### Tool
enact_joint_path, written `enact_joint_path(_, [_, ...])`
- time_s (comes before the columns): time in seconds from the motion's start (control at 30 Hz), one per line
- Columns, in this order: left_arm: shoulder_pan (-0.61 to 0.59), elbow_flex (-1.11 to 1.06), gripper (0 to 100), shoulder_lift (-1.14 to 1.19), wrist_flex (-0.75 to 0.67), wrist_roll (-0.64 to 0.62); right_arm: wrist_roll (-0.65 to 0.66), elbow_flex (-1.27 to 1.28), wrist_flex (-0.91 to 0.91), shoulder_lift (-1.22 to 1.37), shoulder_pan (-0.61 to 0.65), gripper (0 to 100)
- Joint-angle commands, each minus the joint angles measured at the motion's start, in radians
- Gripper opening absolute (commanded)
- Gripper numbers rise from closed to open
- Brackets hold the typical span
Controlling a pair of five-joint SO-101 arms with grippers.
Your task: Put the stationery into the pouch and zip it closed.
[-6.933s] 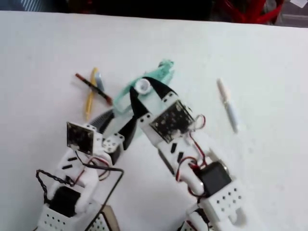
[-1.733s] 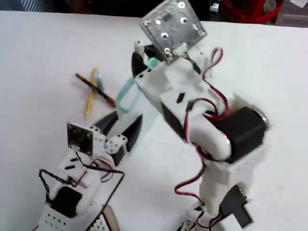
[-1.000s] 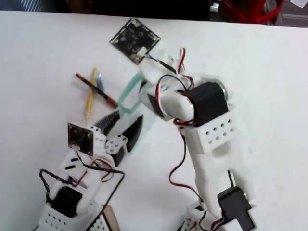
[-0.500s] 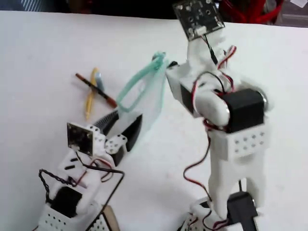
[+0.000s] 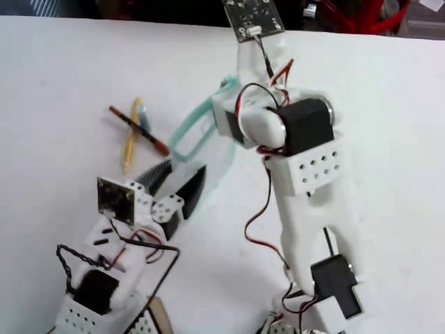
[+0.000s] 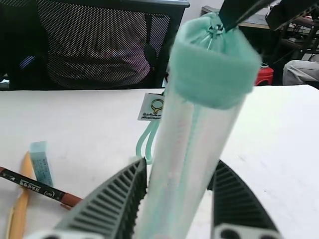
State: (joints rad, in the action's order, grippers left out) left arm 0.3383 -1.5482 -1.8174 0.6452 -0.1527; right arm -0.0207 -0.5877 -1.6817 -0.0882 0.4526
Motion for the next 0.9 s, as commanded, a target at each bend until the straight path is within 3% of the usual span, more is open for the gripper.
enact_joint_path(0.0, [0.002, 0.011, 20, -0.01, -0.021, -0.009, -0.009, -0.028, 0.027, 0.002, 0.005, 30.2])
enact_joint_path(0.27, [-0.008, 0.064, 20, -0.01, -0.002, -0.009, -0.009, 0.041, 0.027, 0.027, 0.002, 30.2])
enact_joint_path(0.53, [-0.016, 0.419, 24, -0.01, 0.453, -0.008, -0.003, 0.04, 0.027, 0.018, 0.001, 30.2])
enact_joint_path(0.67, [-0.122, 0.617, 24, -0.01, 0.621, -0.008, -0.003, 0.04, 0.022, 0.018, -0.002, 30.2])
enact_joint_path(0.77, [-0.255, 0.694, 24, -0.01, 0.629, 0.003, -0.003, 0.04, 0.021, 0.018, -0.019, 30.2])
enact_joint_path(0.87, [-0.295, 0.73, 23, -0.004, 0.614, 0.133, -0.003, 0.044, 0.021, 0.018, -0.056, 30.2])
